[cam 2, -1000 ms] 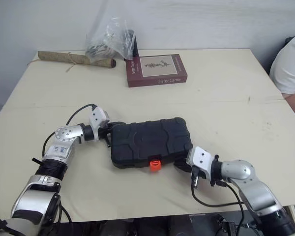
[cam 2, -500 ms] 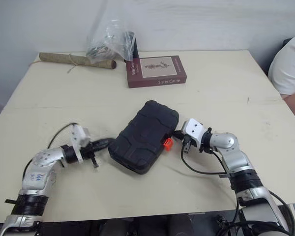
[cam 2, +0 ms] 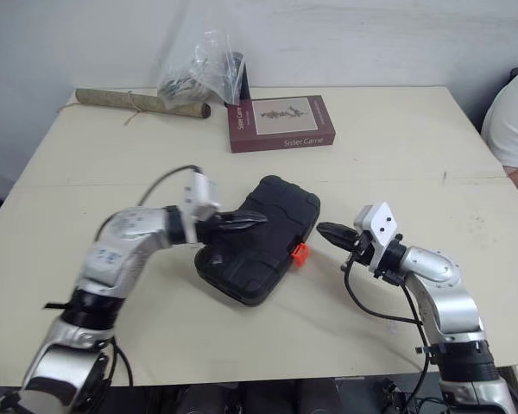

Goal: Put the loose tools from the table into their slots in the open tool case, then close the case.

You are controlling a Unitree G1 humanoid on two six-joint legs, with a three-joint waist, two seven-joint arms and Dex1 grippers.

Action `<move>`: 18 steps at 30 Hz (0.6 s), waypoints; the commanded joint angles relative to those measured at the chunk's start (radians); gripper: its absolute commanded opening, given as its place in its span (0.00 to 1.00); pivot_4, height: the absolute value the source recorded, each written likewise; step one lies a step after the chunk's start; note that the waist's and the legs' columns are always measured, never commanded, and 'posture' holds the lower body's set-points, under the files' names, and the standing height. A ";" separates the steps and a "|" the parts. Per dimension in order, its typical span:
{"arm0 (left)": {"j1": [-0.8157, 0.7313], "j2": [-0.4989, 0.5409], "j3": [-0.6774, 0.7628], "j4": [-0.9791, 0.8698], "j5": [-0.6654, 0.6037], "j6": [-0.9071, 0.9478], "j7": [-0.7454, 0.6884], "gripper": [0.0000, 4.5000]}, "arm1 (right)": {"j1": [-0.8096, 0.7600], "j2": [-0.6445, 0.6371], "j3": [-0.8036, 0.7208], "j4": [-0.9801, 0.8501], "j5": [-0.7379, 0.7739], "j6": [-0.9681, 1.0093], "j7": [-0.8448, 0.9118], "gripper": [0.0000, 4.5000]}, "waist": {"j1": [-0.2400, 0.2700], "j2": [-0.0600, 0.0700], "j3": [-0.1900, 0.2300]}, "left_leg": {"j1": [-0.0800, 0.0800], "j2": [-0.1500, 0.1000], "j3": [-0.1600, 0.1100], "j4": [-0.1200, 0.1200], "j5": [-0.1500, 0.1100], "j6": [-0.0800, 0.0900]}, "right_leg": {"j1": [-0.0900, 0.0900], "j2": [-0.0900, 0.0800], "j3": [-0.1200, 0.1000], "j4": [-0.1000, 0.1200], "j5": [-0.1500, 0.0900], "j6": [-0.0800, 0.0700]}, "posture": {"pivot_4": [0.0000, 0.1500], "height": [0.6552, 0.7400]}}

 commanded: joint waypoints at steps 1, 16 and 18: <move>-0.031 -0.015 -0.071 0.068 0.097 -0.032 0.005 0.01 | 0.007 -0.030 0.051 -0.143 0.018 0.091 0.006 0.00 | 0.000 0.000 0.000 | 0.000 0.000 0.000 0.000 0.000 0.000 | 0.000 0.000 0.000 0.000 0.000 0.000 | 1.00 1.00; 0.027 -0.014 -0.086 0.083 0.156 -0.020 0.030 0.01 | 0.179 -0.097 0.123 -0.140 -0.134 0.050 -0.001 0.00 | 0.002 0.002 -0.003 | 0.004 0.000 0.000 0.001 0.000 0.001 | 0.003 -0.002 0.000 -0.002 -0.001 -0.001 | 1.00 1.00; 0.033 -0.012 -0.085 0.078 0.157 -0.016 0.034 0.01 | 0.188 -0.082 0.131 -0.116 -0.134 0.077 -0.010 0.00 | 0.001 0.002 -0.003 | 0.004 0.000 0.000 0.001 0.000 0.001 | 0.003 -0.002 0.000 -0.001 -0.001 -0.001 | 1.00 1.00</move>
